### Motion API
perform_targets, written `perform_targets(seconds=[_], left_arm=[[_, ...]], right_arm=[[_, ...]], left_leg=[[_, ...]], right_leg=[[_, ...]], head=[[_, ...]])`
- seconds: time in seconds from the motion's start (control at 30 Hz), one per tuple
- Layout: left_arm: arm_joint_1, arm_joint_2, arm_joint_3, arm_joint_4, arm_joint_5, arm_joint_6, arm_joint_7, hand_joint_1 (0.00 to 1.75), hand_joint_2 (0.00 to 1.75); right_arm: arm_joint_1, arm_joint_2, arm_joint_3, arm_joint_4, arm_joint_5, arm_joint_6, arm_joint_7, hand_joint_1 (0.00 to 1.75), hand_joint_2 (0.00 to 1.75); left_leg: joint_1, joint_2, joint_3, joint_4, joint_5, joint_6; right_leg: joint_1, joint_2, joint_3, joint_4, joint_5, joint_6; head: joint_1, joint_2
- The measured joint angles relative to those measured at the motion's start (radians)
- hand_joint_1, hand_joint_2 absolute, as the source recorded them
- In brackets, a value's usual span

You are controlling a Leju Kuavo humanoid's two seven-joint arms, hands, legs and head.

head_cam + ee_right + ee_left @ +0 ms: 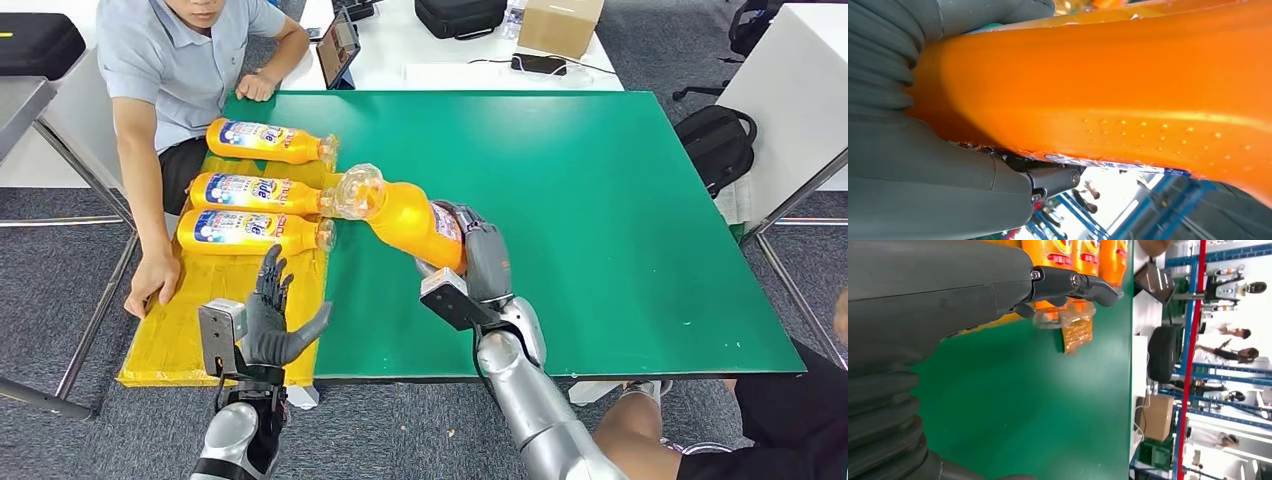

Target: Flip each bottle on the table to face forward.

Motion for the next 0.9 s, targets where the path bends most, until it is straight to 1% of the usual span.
perform_targets(seconds=[0.07,0.13,0.2,0.23,0.33,0.4,0.47,0.63,0.77,0.9], left_arm=[[0.009,0.0,-0.009,0.003,0.01,-0.052,-0.011,0.0,1.75],[0.026,0.0,-0.024,0.004,0.016,-0.107,-0.028,0.0,1.75],[0.043,0.0,-0.04,0.004,0.018,-0.143,-0.044,0.0,1.75],[0.051,0.0,-0.046,0.002,0.018,-0.154,-0.052,0.0,1.75],[0.068,0.0,-0.061,-0.013,0.003,-0.172,-0.083,0.0,1.75],[0.074,0.0,-0.07,-0.035,-0.019,-0.168,-0.104,0.0,1.75],[0.076,0.0,-0.078,-0.056,-0.033,-0.161,-0.112,0.0,1.75],[0.076,-0.003,-0.084,-0.084,-0.034,-0.153,-0.112,0.0,1.75],[0.064,-0.013,-0.088,-0.104,-0.033,-0.127,-0.094,0.0,1.75],[0.058,-0.016,-0.092,-0.116,-0.022,-0.123,-0.071,0.0,1.75]], right_arm=[[0.015,0.0,0.007,-0.034,-0.014,-0.001,-0.014,1.68,1.75],[0.031,0.0,0.016,-0.068,-0.027,0.0,-0.025,1.58,1.75],[0.047,0.001,0.024,-0.099,-0.035,0.006,-0.029,1.48,1.75],[0.053,0.001,0.027,-0.111,-0.036,0.013,-0.029,1.47,1.75],[0.064,0.001,0.043,-0.129,-0.029,0.057,-0.014,1.65,1.75],[0.068,0.004,0.057,-0.126,-0.017,0.093,-0.004,1.71,1.75],[0.07,0.011,0.073,-0.119,-0.004,0.116,-0.001,1.73,1.75],[0.077,0.031,0.112,-0.098,0.031,0.139,-0.002,1.75,1.75],[0.095,0.063,0.182,-0.065,0.098,0.128,0.003,1.75,1.75],[0.101,0.08,0.232,-0.033,0.104,0.117,0.01,1.75,1.75]], left_leg=[[0.0,0.0,0.0,0.0,0.0,0.0],[0.0,0.0,0.0,0.0,0.0,0.0],[0.0,0.0,0.0,0.0,0.0,0.0],[0.0,0.0,0.0,0.0,0.0,0.0],[0.0,0.0,0.0,0.0,0.0,0.0],[0.0,0.0,0.0,0.0,0.0,0.0],[0.0,0.0,0.0,0.0,0.0,0.0],[0.001,0.0,0.0,0.0,0.0,0.0],[0.001,0.0,0.0,0.0,0.0,0.0],[0.001,0.0,0.0,0.0,0.0,0.0]], right_leg=[[0.0,0.0,0.0,0.0,0.0,0.0],[0.0,0.0,0.0,0.0,0.0,0.0],[0.0,0.0,0.0,0.0,0.0,0.0],[0.0,0.0,0.0,0.0,0.0,0.0],[0.0,0.0,0.0,0.0,0.0,0.0],[0.0,0.0,0.0,0.0,0.0,0.0],[0.0,0.0,0.0,0.0,0.0,0.0],[0.0,0.0,0.0,0.0,0.0,0.0],[0.0,0.0,0.0,0.0,0.0,0.0],[0.0,0.0,0.0,0.0,0.0,0.0]], head=[[0.0,0.0],[0.0,0.0],[0.0,0.0],[0.0,0.0],[0.0,0.0],[0.0,0.0],[0.0,0.0],[0.0,0.0],[0.0,0.0],[0.0,0.0]])
